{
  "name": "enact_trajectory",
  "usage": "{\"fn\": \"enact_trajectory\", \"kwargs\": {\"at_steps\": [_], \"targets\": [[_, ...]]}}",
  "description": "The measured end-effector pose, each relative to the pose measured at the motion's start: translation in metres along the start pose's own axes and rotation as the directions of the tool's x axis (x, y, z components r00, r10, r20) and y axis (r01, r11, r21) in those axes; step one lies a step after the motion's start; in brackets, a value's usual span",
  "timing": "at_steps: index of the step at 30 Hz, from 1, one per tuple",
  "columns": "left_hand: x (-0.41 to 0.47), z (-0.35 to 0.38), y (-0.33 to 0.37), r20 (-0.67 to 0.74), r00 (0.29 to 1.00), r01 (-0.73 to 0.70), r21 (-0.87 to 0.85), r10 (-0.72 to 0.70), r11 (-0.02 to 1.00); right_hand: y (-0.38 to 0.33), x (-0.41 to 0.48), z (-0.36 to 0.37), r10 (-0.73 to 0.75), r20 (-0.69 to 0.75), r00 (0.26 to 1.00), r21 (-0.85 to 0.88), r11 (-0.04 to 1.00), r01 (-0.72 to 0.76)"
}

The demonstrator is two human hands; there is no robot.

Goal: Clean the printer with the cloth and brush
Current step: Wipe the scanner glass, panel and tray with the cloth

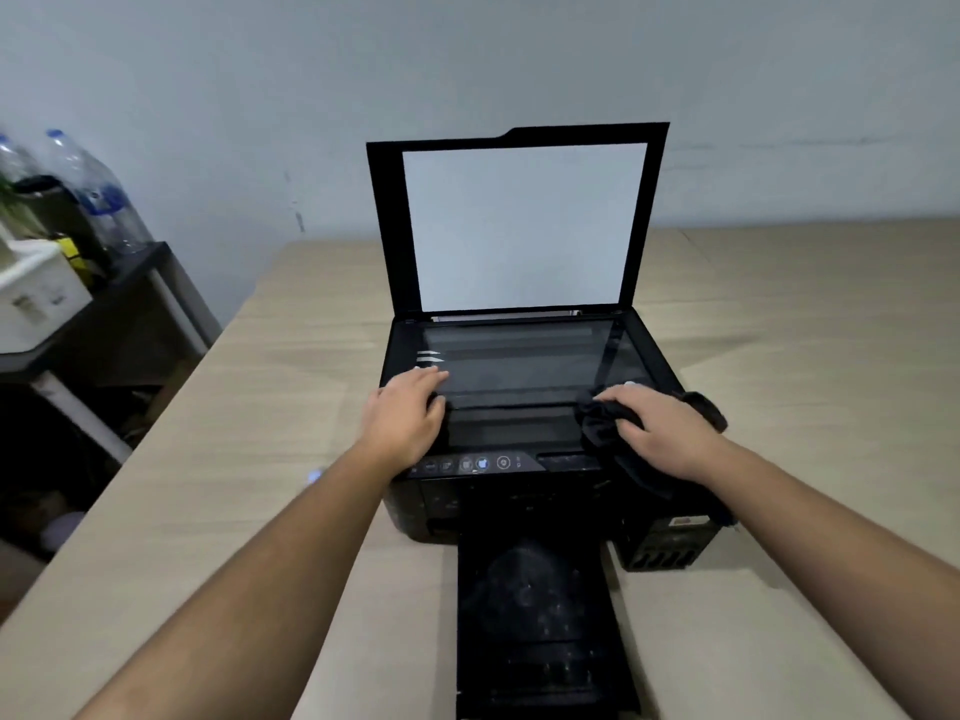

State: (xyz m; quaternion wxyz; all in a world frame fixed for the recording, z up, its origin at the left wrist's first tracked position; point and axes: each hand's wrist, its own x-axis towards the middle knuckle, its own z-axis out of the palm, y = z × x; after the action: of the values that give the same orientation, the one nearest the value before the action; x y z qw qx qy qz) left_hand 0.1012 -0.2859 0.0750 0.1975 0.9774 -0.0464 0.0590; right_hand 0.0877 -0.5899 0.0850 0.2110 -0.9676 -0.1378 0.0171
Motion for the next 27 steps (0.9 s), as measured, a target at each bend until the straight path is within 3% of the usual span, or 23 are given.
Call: {"fn": "enact_trajectory", "kwargs": {"at_steps": [5, 9, 13, 17, 20, 23, 27], "targets": [[-0.018, -0.014, -0.033, 0.072, 0.989, 0.121, 0.101, -0.128, 0.988, -0.082, 0.022, 0.042, -0.192, 0.054, 0.98, 0.043, 0.981, 0.19], [-0.031, -0.016, -0.048, 0.148, 0.981, 0.11, 0.1, -0.124, 0.989, -0.073, 0.017, 0.036, -0.28, 0.159, 0.947, 0.066, 0.96, 0.273], [-0.033, -0.023, -0.053, 0.199, 0.973, 0.097, 0.095, -0.114, 0.991, -0.025, 0.026, 0.017, -0.138, 0.024, 0.99, 0.013, 0.99, 0.138], [-0.029, -0.025, -0.054, 0.248, 0.959, 0.124, 0.06, -0.135, 0.99, -0.05, 0.068, 0.033, 0.001, 0.017, 1.0, -0.013, 1.0, 0.0], [-0.028, -0.022, -0.057, 0.268, 0.953, 0.138, 0.024, -0.139, 0.99, -0.094, 0.078, 0.054, -0.137, 0.087, 0.987, 0.043, 0.99, 0.134], [-0.028, -0.021, -0.062, 0.273, 0.953, 0.142, -0.008, -0.135, 0.99, -0.121, 0.05, 0.063, -0.337, 0.168, 0.926, 0.135, 0.939, 0.317], [-0.029, -0.022, -0.067, 0.287, 0.952, 0.132, -0.066, -0.108, 0.989, -0.087, 0.01, 0.052, -0.392, 0.111, 0.913, 0.201, 0.909, 0.366]]}}
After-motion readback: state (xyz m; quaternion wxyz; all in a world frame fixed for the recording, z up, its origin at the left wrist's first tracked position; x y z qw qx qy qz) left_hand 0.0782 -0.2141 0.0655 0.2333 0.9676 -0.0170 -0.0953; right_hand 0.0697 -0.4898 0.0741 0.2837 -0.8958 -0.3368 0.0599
